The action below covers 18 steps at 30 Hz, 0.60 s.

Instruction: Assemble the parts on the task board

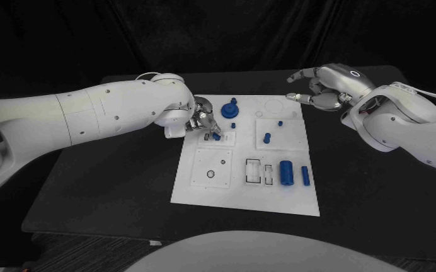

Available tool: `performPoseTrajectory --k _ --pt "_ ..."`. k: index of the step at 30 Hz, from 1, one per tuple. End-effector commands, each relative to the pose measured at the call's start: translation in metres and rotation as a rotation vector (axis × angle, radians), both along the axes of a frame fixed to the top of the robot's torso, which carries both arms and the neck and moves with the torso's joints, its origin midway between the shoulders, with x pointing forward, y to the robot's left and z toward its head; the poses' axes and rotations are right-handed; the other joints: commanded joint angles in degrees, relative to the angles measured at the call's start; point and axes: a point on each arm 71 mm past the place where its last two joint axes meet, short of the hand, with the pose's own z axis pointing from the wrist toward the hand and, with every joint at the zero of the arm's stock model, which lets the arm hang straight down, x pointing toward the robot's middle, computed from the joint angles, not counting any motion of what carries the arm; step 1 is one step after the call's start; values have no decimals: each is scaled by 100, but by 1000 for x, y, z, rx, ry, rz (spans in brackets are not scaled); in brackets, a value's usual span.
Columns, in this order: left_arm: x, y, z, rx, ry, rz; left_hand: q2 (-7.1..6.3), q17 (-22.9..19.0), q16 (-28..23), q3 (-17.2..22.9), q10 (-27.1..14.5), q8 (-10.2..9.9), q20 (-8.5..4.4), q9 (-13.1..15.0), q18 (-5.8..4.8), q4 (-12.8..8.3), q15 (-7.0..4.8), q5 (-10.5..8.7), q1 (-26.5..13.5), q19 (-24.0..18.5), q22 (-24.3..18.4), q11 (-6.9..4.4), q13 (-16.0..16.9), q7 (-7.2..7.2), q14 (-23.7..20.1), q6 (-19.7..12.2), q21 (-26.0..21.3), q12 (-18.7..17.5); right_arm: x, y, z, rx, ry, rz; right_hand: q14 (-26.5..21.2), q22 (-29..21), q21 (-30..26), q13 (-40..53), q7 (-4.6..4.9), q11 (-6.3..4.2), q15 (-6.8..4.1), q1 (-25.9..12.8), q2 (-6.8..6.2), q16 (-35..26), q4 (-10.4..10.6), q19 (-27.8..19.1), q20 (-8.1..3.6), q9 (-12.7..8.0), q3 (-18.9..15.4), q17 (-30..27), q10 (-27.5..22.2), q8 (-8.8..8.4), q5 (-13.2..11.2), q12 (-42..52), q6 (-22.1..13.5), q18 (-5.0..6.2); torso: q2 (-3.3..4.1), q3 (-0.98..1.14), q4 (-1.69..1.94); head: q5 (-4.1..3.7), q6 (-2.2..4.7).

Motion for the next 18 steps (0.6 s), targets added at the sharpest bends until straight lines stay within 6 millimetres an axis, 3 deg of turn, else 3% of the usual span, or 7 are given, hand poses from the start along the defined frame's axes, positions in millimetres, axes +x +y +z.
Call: performPoseTrajectory --k 1,18 --pt "-1 -2 -1 -14 -7 -2 4 1509 15 126 610 -13 5 11 43 -101 -3 36 45 313 1343 11 1494 0 605 27 -35 -24 0 -2 -2 -4 10 -19 313 485 -30 957 21 48 41 23 40 -33 22 -46 17 -17 -23 584 105 -25 -6 -27 36 84 -1 2 1 8 0" --pt "-1 2 0 -17 -17 13 -2 1509 15 144 610 -23 4 18 44 -121 -4 40 59 308 1341 9 1494 -3 605 24 -39 -24 1 -3 -5 -8 17 -22 311 483 -39 953 22 49 41 24 41 -37 22 -49 17 -19 -25 581 101 -26 -6 -29 37 85 12 0 6 22 0"
